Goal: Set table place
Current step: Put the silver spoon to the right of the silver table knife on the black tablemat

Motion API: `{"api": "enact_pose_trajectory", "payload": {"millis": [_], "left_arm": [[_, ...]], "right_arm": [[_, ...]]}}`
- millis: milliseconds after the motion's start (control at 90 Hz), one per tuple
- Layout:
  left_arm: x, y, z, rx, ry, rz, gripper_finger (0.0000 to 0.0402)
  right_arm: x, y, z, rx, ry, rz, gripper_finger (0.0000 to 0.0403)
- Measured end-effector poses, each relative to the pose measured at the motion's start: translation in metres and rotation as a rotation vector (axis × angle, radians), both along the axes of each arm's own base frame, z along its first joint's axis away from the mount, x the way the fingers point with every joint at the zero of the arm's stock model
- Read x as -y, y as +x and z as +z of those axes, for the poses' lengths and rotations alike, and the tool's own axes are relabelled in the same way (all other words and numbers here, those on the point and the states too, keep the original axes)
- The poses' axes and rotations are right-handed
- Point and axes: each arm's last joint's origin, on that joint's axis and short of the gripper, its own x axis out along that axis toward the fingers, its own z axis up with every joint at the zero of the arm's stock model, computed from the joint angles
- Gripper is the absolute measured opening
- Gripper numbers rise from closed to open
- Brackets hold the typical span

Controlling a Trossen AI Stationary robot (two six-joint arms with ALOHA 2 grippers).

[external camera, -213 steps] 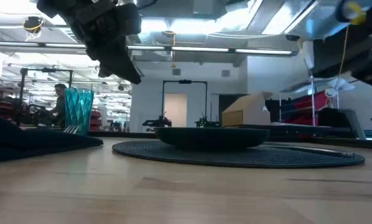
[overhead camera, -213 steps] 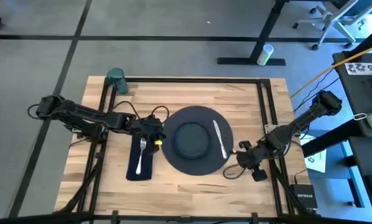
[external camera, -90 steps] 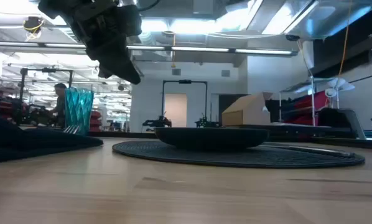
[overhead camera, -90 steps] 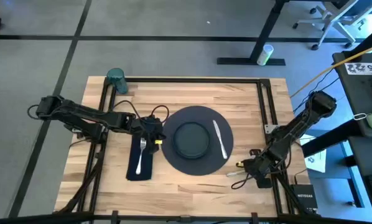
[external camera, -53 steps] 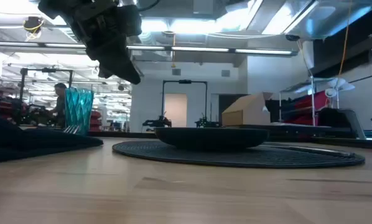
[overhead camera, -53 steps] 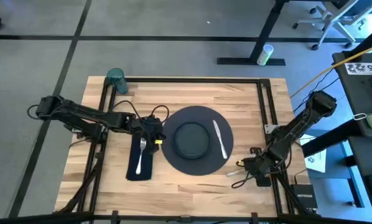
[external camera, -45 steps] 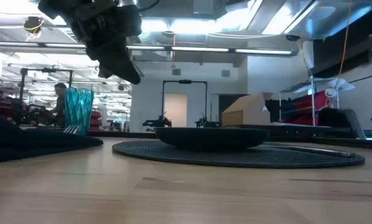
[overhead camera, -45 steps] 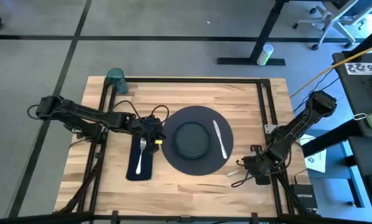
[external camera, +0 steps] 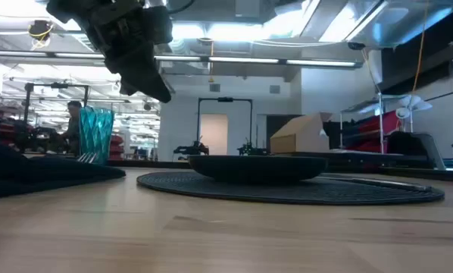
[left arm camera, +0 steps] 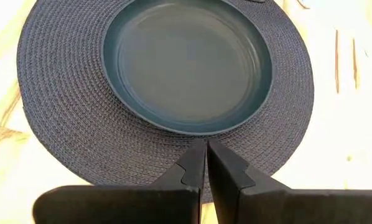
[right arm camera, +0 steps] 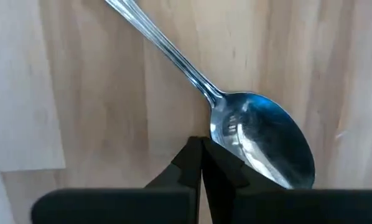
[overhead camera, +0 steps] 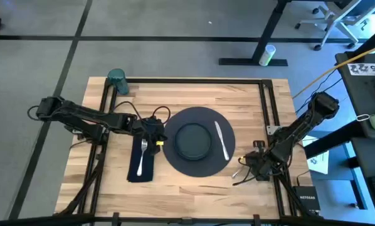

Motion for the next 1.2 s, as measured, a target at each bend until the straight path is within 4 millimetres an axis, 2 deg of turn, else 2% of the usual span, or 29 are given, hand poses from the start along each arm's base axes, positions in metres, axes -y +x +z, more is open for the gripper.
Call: {"api": "enact_pose_trajectory", "payload": {"millis": [400, 589, 711, 844, 967, 1200], "left_arm": [[-0.007, 0.0, 0.0, 0.0, 0.002, 0.025, 0.0001], [-0.007, 0.001, 0.0, 0.002, -0.004, 0.031, 0.0001], [-0.007, 0.002, 0.001, 0.017, -0.018, 0.046, 0.0001], [-0.01, 0.004, 0.004, 0.06, -0.035, 0.073, 0.0001], [-0.016, 0.006, 0.006, 0.086, -0.036, 0.099, 0.0001], [-0.03, 0.006, 0.006, 0.09, -0.085, 0.201, 0.0001]], "right_arm": [[0.016, 0.009, 0.0, 0.075, -0.132, -0.081, 0.0], [0.017, 0.016, 0.001, 0.083, -0.072, -0.14, 0.0], [0.011, 0.023, 0.015, 0.107, -0.009, -0.192, 0.0], [0.006, 0.029, 0.036, 0.144, 0.056, -0.328, 0.0], [0.001, 0.034, 0.045, 0.169, 0.127, -0.481, 0.0009], [-0.001, 0.037, 0.046, 0.215, 0.207, -0.793, 0.0073]]}}
